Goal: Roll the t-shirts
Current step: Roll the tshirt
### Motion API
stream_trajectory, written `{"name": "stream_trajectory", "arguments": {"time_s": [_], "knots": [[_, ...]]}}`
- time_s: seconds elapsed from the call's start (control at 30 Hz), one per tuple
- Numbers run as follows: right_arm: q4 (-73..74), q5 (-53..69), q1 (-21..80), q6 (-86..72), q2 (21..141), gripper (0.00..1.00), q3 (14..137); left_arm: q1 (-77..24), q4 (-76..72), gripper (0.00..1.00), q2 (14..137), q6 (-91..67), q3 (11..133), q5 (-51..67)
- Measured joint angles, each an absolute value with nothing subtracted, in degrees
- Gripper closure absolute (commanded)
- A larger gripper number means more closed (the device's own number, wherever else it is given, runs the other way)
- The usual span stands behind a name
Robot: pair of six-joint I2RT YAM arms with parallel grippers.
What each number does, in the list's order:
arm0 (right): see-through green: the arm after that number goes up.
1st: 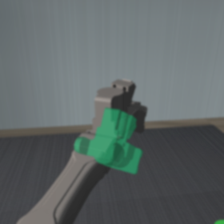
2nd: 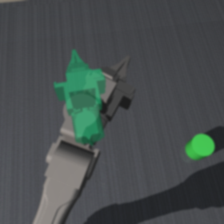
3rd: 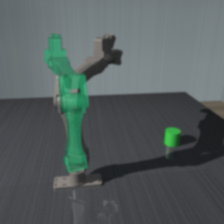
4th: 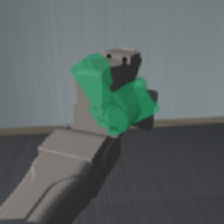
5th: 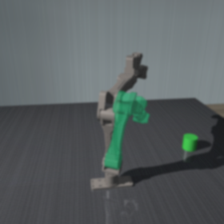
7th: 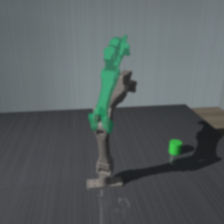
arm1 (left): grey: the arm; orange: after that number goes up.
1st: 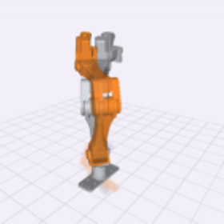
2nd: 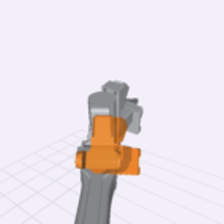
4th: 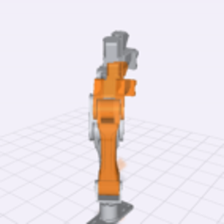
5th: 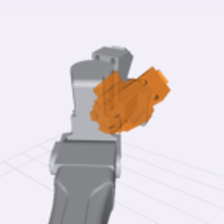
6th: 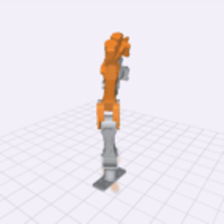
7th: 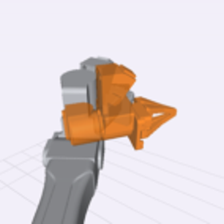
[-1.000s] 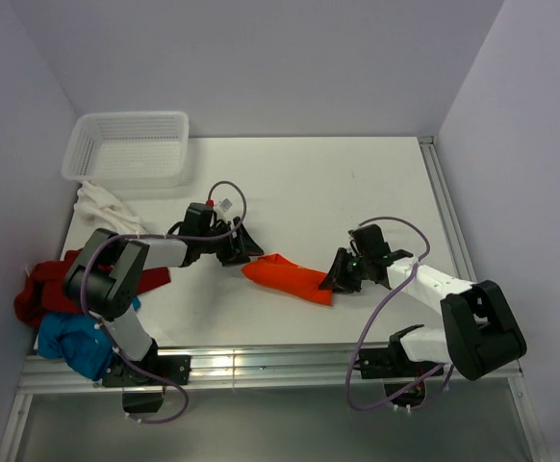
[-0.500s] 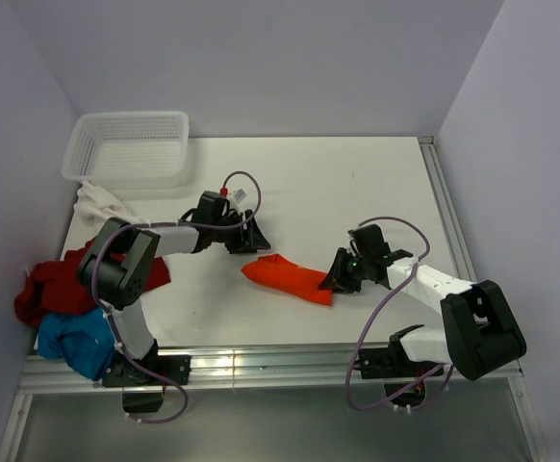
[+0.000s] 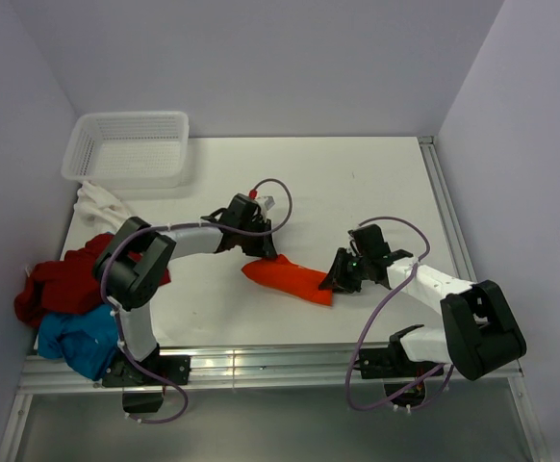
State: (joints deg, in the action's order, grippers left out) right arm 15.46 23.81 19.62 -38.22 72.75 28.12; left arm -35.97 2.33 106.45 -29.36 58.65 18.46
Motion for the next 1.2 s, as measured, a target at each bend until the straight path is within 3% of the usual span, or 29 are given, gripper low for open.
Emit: {"name": "stream_trajectory", "arguments": {"time_s": [0.07,1.0,1.03,1.2], "knots": [[15.46,23.81,19.62,-38.22,72.75,1.0,28.12,-36.51,3.25,1.0,107.55,-29.1,60.1,17.26],[24.16,25.12,14.2,-37.19,74.3,1.0,31.05,-33.89,4.12,0.99,103.98,-37.47,56.4,12.32],[24.25,25.3,14.11,-37.06,74.63,1.0,31.22,-33.87,4.38,0.89,103.98,-37.78,56.51,12.29],[24.32,25.63,13.98,-36.4,74.87,1.0,31.4,-32.08,5.45,0.6,103.42,-39.4,56.4,13.98]]}}
